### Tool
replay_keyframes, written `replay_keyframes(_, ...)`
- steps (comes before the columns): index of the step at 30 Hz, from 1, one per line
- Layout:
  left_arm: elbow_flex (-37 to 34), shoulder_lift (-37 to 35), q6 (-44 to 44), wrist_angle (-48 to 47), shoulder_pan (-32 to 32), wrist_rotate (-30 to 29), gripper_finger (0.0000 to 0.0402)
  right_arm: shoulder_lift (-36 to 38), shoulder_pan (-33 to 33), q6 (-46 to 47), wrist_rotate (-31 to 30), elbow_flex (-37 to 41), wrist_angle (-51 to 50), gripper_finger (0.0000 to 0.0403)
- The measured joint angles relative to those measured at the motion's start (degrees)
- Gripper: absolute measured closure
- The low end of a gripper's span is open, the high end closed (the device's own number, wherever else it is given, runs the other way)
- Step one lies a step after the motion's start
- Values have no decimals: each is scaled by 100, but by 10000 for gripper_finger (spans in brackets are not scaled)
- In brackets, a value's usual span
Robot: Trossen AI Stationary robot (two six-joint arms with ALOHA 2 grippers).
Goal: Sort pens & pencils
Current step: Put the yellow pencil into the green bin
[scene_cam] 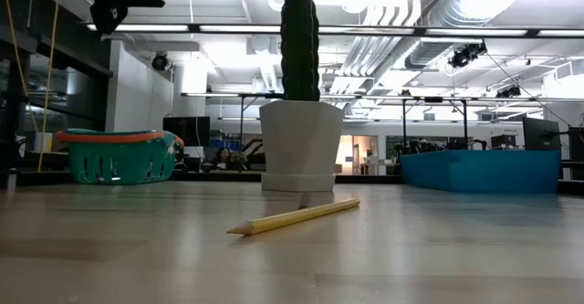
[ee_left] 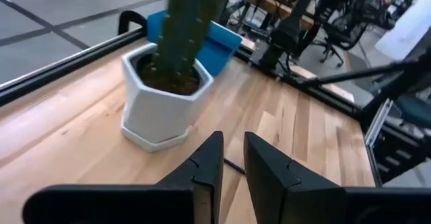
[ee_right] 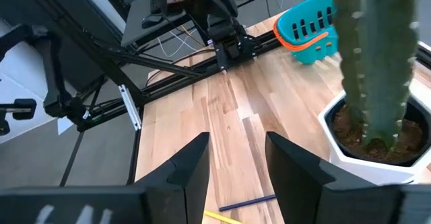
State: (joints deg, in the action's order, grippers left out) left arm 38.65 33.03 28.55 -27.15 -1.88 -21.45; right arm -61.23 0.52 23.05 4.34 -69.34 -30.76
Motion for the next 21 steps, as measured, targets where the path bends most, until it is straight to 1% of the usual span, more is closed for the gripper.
replay_keyframes(3, 0, 432, 83, 277, -587, -588, 355, 0, -95, 2, 1, 0, 0, 267)
replay_keyframes(5, 0, 734, 297, 423, -831, -763, 355, 0, -146, -11, 2, 0, 0, 267)
replay_keyframes(10, -2, 1507, 1183, 495, -1142, -802, 355, 0, -217, 0, -3, 0, -52, 267)
replay_keyframes(12, -2, 1830, 1394, 657, -1251, -812, 355, 0, -220, 2, -61, -2, -162, 267)
replay_keyframes(21, -2, 3337, 1995, 2458, -1549, -820, 355, 0, -221, -219, -72, -2, -985, 267)
